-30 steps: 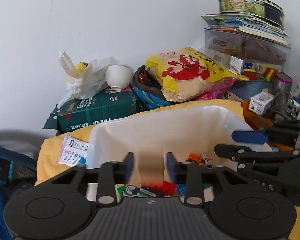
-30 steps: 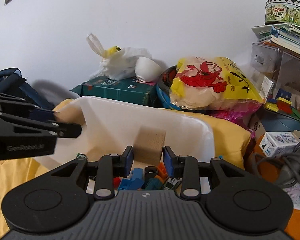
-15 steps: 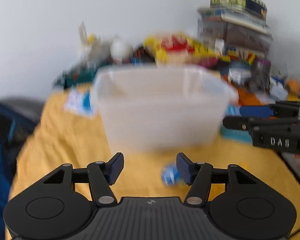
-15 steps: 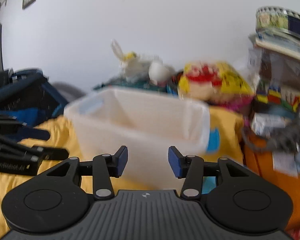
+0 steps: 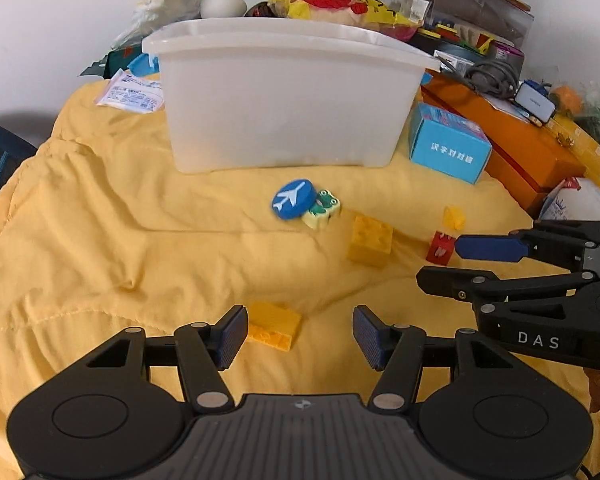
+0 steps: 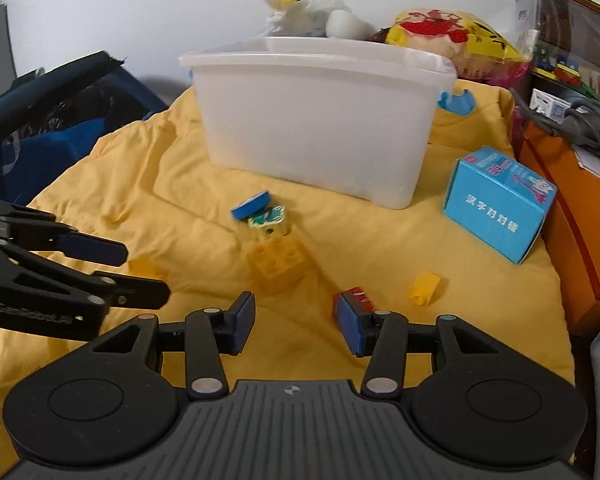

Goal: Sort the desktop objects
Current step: 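Move both open tools back over the yellow bricks on the blanket, then grasp the long yellow brick with the left tool while the right grasps the square yellow brick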

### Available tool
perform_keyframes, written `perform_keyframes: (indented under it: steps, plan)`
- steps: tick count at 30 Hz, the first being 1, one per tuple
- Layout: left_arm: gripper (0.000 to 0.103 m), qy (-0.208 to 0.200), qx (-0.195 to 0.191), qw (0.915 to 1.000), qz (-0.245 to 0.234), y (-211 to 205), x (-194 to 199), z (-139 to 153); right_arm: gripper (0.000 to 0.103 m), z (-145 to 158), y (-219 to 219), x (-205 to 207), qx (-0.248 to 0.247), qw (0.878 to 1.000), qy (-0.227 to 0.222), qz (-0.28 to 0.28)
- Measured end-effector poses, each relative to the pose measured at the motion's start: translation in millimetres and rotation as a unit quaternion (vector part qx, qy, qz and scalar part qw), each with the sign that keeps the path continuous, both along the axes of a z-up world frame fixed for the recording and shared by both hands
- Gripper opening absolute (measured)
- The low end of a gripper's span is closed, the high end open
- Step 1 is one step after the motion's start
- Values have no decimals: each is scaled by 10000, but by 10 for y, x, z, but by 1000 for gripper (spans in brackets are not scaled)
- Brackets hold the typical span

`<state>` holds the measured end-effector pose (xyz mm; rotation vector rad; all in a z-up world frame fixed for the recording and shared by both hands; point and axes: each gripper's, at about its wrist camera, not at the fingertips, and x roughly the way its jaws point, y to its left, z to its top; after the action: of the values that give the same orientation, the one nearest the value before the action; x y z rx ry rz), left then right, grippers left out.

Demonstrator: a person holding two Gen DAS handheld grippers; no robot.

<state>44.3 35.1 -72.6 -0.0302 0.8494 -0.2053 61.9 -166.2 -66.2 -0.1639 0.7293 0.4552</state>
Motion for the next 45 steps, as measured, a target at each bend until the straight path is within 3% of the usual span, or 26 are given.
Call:
perform_keyframes:
  steps: [5,7,11,20,34,45]
  plan:
    - [59,63,7,9999,-148,-53,-45,-57,53,-50,17,-87,-66,10000,24,50]
    - [32,45,3,9996,-266,-80,-76,-60,53,-72,15,-115,-94,9999,55,69]
    - [24,52,6,9981,-606,-165,-141,-62,55,-121,6,-158,-142,9998,158,57]
    - [24,110,69,9961,-871,-279,-224,-92,55,-157,59,-193,-93,9997,175,120]
    - [27,47,25,9976,-688,-198,-170,-50,60,-118,92,-195,-64,9999,32,87]
    - [29,202,44,9990,-404,-142,4,-114,60,-199,42,-173,-162,9996,223,-42]
